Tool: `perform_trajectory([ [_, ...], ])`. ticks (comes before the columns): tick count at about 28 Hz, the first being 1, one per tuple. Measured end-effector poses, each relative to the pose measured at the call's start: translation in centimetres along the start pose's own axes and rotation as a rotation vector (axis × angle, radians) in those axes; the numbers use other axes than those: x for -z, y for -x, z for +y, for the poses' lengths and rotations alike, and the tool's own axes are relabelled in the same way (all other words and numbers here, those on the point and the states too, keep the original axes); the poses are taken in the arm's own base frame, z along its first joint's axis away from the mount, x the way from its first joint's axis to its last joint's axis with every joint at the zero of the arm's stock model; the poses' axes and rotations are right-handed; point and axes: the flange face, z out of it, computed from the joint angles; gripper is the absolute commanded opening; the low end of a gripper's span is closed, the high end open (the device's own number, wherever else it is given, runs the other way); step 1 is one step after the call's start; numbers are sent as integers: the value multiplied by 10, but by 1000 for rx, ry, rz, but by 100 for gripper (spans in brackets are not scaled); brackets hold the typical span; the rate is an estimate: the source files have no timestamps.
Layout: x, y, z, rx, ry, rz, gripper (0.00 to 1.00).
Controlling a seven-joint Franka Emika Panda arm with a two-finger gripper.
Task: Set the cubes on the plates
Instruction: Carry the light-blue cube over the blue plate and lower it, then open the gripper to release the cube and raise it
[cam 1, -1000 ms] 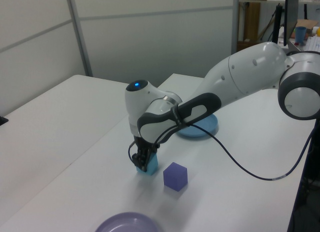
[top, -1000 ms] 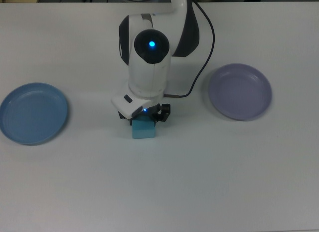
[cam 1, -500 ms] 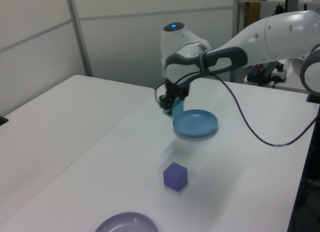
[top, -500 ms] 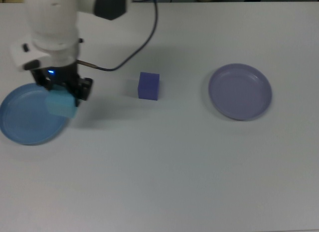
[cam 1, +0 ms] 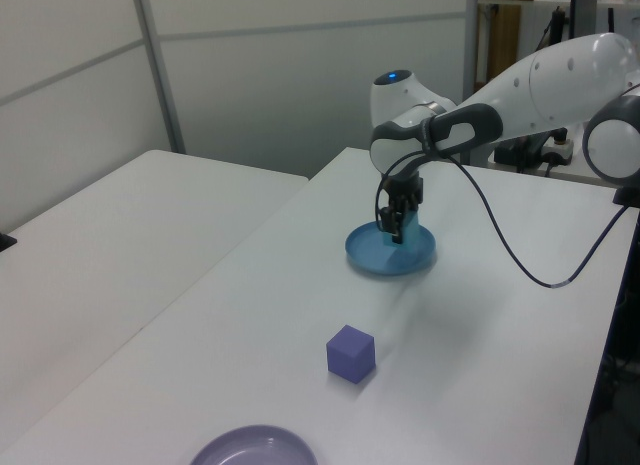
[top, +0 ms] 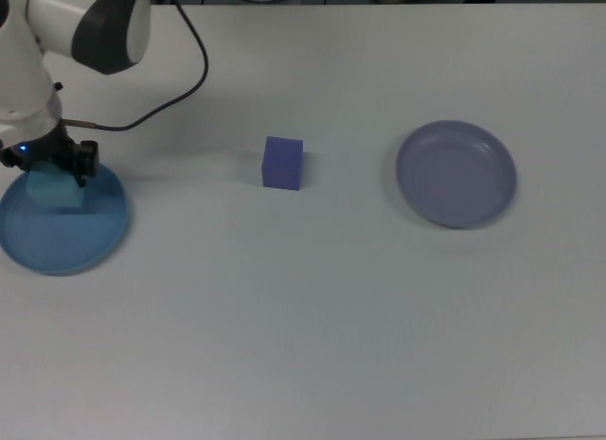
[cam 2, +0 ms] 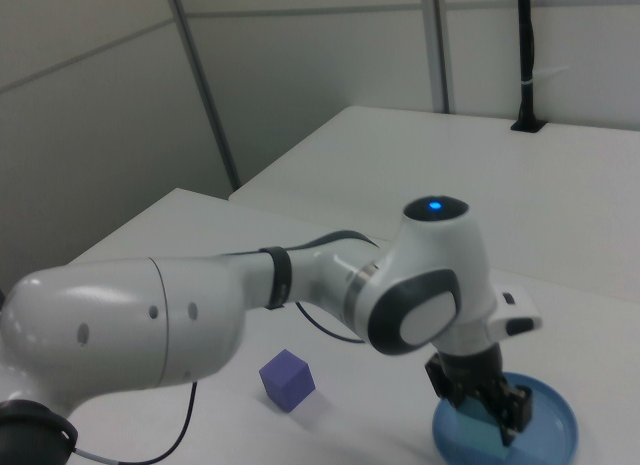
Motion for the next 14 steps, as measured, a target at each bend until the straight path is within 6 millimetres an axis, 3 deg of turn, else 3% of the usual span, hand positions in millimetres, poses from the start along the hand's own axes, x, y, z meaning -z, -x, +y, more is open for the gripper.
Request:
perform_trajectory([
  [2,-7,4,12,16,-3,-8,43],
  [4,-11,7,20,23,-4,-11,54],
  [9,-17,2,23,29,6,28,100],
  [14,-19,-3,15,43,4,37,100],
])
